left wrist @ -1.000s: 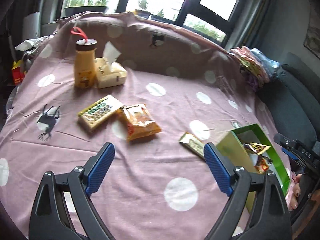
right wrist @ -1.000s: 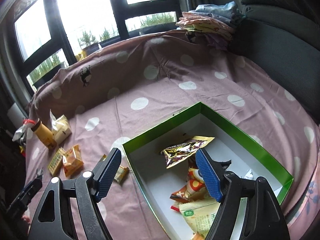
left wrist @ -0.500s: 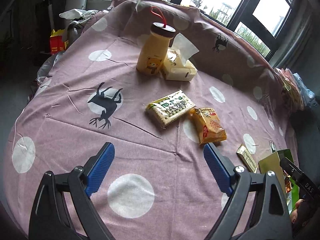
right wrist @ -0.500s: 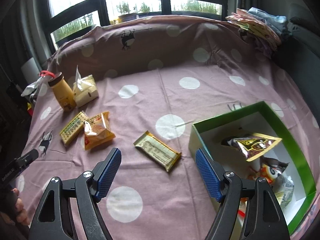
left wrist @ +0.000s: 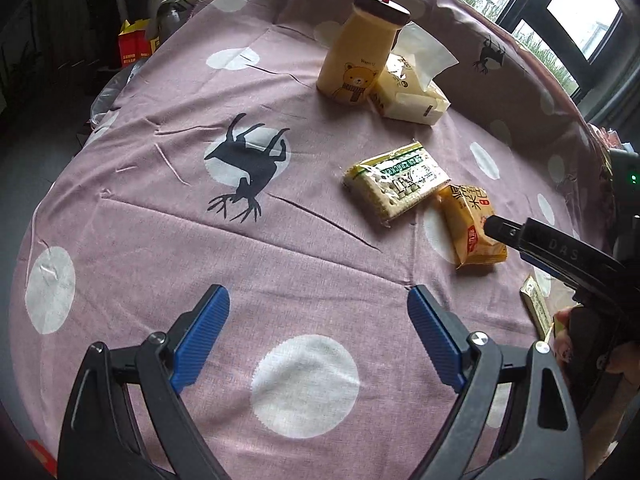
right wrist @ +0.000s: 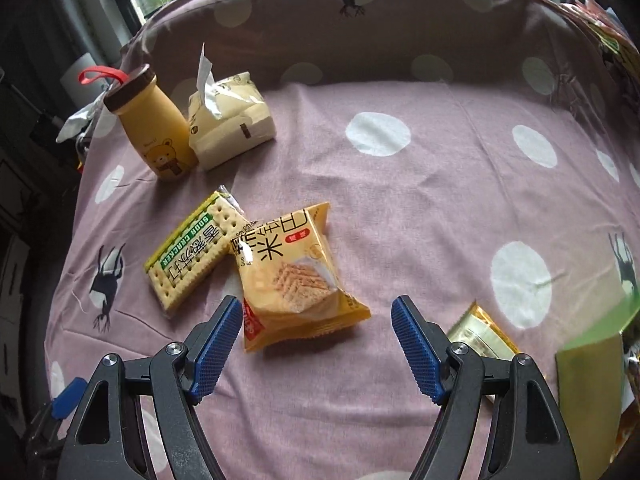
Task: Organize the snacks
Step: 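Move the right gripper back to the yellow rice-cracker pouch, then grasp the yellow rice-cracker pouch with the right gripper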
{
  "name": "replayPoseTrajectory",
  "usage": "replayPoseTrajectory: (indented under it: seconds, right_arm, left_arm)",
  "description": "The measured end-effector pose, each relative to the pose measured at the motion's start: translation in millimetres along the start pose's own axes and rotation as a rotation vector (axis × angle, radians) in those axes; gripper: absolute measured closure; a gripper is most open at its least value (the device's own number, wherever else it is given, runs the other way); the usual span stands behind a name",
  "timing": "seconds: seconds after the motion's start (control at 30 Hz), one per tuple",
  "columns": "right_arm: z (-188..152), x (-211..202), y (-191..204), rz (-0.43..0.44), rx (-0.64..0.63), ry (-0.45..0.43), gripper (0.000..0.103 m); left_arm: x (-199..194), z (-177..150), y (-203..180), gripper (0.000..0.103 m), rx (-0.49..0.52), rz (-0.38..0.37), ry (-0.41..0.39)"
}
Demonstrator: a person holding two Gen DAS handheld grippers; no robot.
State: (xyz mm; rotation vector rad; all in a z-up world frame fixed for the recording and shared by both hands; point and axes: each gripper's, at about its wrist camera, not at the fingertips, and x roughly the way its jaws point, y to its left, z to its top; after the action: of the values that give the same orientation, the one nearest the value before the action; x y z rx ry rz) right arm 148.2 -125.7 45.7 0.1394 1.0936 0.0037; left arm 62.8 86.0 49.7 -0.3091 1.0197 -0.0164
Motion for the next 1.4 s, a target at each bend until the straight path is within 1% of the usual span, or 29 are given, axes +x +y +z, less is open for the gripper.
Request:
replayPoseTrajectory:
  seconds: [0.07,0.13,0.2,0.3,0.33,0.37,0.4,0.43,0.47,0.53,0.7,0.77,0.87,0.97,1.0,1.03,1.07,1.13,1.17,1.2,1.27,1.33,1.4]
  right_arm:
    - [6,15,7,-0.003,-0.022,0.037,0.026]
    - [9,23,13,-0.002,-0.050,0.038,0.026]
    - [11,31,17,-0.025,-0.076,0.037,0.026]
    - [10,38,16,-0.007,-0.071,0.047,0.026]
    - [8,38,15,-0.003,-0.069,0.044,0.029]
    - [5,37,15,0.000,-0.071,0.038,0.035]
    - [2,34,14,0.006,-0.074,0.031,0.036]
    - [-1,31,14,0.016,-0.080,0.024,0.041]
    - [-5,26,15,0.021,-0.090,0.019,0.043]
    - [-15,17,15,0.027,-0.103,0.021,0.043]
    - [-48,-12,11,0.073,-0.079,0.051,0.043]
    - [-64,-21,8,0.088,-0.057,0.083,0.043]
    - [-95,-31,2,0.081,-0.047,0.112,0.043]
    - [-109,-32,0,0.078,-0.076,0.128,0.043]
    - [-110,-34,-2,0.084,-0.073,0.125,0.043]
    - [-109,-35,-5,0.094,-0.066,0.125,0.040]
    - [-107,-37,-8,0.110,-0.058,0.126,0.033]
    - [-105,-46,-17,0.181,-0.033,0.108,0.022]
    - [-104,-53,-21,0.205,-0.025,0.088,0.022]
    - [-103,-58,-26,0.210,-0.021,0.071,0.022]
    - [-101,-65,-33,0.192,-0.014,0.036,0.022]
    - [-97,-67,-46,0.188,0.025,0.016,0.022]
    - [-94,-67,-62,0.249,0.100,0.012,0.022]
  left_arm:
    - [0,1,3,0.012,-0.007,0.006,0.002]
    - [0,2,7,0.012,-0.018,0.017,0.000]
    - [-1,4,11,0.012,-0.023,0.014,-0.001]
    - [-1,5,17,0.012,-0.041,0.016,0.002]
    - [0,6,18,0.012,-0.046,0.017,0.004]
    - [0,5,18,0.012,-0.048,0.018,0.007]
    - [-1,5,19,0.012,-0.049,0.018,0.007]
    - [-1,5,19,0.012,-0.049,0.019,0.005]
    - [-2,5,19,0.012,-0.050,0.018,0.003]
    - [-4,5,19,0.012,-0.055,0.007,-0.003]
    - [-6,2,11,0.012,-0.036,-0.025,0.000]
    - [-5,0,4,0.013,-0.016,-0.019,0.005]
    - [-2,-6,-11,0.013,0.027,-0.006,0.021]
    - [-2,-11,-26,0.013,0.078,-0.017,0.029]
    - [-1,-13,-30,0.013,0.091,-0.018,0.032]
    - [-1,-15,-33,0.013,0.101,-0.022,0.039]
    - [1,-17,-36,0.013,0.107,-0.028,0.049]
    - [5,-19,-40,0.013,0.111,-0.068,0.081]
    - [8,-20,-42,0.014,0.104,-0.090,0.102]
    - [10,-21,-43,0.017,0.095,-0.107,0.127]
    - [13,-23,-46,0.019,0.074,-0.146,0.168]
    - [13,-27,-51,0.021,0.068,-0.179,0.190]
    - [14,-30,-57,0.021,0.077,-0.212,0.225]
